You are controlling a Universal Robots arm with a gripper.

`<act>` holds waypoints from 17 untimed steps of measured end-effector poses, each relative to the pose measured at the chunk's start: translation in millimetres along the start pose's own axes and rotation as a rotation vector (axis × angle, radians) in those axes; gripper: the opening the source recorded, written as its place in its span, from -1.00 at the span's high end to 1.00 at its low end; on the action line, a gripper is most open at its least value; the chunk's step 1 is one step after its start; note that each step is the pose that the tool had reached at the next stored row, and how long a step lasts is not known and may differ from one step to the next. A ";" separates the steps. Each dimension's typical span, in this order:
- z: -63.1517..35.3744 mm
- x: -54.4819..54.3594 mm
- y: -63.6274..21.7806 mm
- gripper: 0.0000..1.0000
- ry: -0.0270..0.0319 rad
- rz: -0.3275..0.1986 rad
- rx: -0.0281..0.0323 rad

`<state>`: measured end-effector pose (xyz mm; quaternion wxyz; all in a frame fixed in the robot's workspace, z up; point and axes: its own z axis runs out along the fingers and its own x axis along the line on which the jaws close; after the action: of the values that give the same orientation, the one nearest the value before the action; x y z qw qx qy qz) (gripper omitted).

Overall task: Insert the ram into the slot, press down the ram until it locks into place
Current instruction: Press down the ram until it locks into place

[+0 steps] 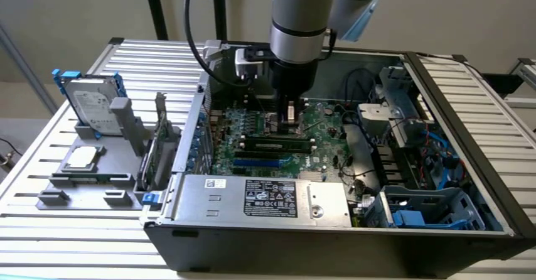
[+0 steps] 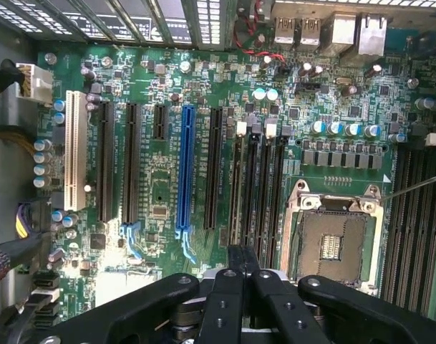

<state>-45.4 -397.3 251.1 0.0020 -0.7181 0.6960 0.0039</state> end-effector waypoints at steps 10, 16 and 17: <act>14.0 -1.2 0.0 0.79 -0.0004 0.029 -0.0143; 16.7 -1.2 0.0 0.79 -0.0005 0.030 -0.0154; 17.5 -1.2 0.0 0.79 -0.0006 0.030 -0.0153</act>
<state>-45.4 -395.9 233.6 -0.0034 -0.7076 0.7066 0.0094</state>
